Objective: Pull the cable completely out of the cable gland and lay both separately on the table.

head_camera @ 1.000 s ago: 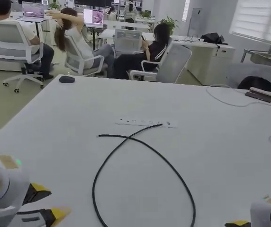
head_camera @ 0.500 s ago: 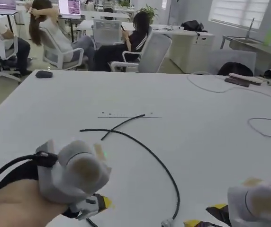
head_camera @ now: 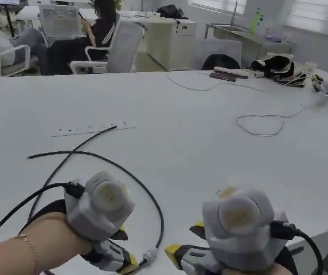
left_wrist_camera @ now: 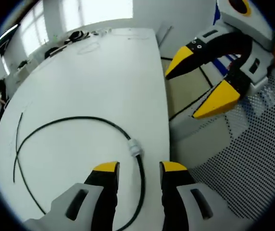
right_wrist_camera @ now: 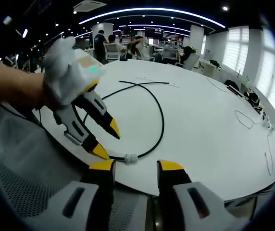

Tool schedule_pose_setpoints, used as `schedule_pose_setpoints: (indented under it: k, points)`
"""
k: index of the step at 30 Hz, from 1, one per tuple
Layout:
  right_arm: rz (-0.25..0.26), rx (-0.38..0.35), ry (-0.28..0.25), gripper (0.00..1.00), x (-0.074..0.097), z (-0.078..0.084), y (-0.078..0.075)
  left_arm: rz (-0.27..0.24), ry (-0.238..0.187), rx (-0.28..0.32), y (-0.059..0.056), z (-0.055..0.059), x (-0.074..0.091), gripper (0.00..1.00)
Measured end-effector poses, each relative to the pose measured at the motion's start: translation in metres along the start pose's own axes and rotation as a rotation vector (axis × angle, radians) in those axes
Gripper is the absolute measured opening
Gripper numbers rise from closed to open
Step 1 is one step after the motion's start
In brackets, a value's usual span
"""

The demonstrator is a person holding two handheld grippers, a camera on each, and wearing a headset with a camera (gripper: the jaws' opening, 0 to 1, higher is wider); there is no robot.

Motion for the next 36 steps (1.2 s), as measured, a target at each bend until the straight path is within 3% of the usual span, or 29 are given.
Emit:
schedule_pose_setpoints:
  k: [2,6,12,15,16,17,20,22,26,28,29,36]
  points:
    - [0.001,-0.001,0.002,0.35,0.000,0.000,0.000,0.013,0.005,0.026,0.002,-0.002,-0.012,0.35]
    - [0.003,-0.007,0.002,0.35,0.000,0.001,-0.001,0.029,0.009,0.137,0.006,-0.001,-0.031,0.33]
    - [0.007,-0.007,0.006,0.35,0.000,0.001,-0.001,0.002,0.030,0.210,0.013,0.000,-0.043,0.24]
    - [0.009,-0.009,0.008,0.35,0.000,0.001,-0.001,0.010,0.063,0.254,0.011,0.003,-0.047,0.22]
    - [0.011,-0.009,0.007,0.35,0.000,0.001,-0.001,0.021,0.053,0.260,0.010,0.002,-0.047,0.18]
    - [0.029,-0.011,-0.012,0.33,0.001,-0.001,-0.003,0.025,0.090,0.288,0.010,0.005,-0.045,0.17]
    - [0.030,-0.013,-0.021,0.31,0.002,-0.002,-0.003,0.033,0.069,0.301,0.012,0.003,-0.046,0.17]
    - [0.023,-0.008,-0.010,0.32,0.001,-0.001,-0.002,0.031,0.084,0.250,0.013,0.006,-0.039,0.17]
    - [0.012,-0.003,-0.010,0.31,0.001,-0.001,-0.001,0.030,0.081,0.234,0.012,0.007,-0.021,0.17]
    - [0.013,-0.003,-0.016,0.31,0.001,-0.002,-0.001,0.097,0.112,0.238,0.005,0.009,-0.009,0.17]
    - [0.020,-0.006,-0.030,0.29,0.002,-0.003,-0.001,0.105,0.126,0.270,0.004,0.010,-0.001,0.17]
    - [0.000,-0.002,-0.029,0.27,0.002,-0.002,0.000,0.120,0.079,0.281,-0.003,0.012,0.054,0.17]
Point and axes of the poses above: the centre of the closed fingertips' face, and the gripper's own axes: x roughly backward along the fingers, y roughly to its left, z roughly out of its underside, the point moved 7 cm from there along x, roughly backward along the fingers, and after that the axes turned 11 degrees about x, right-handed, at the moved point
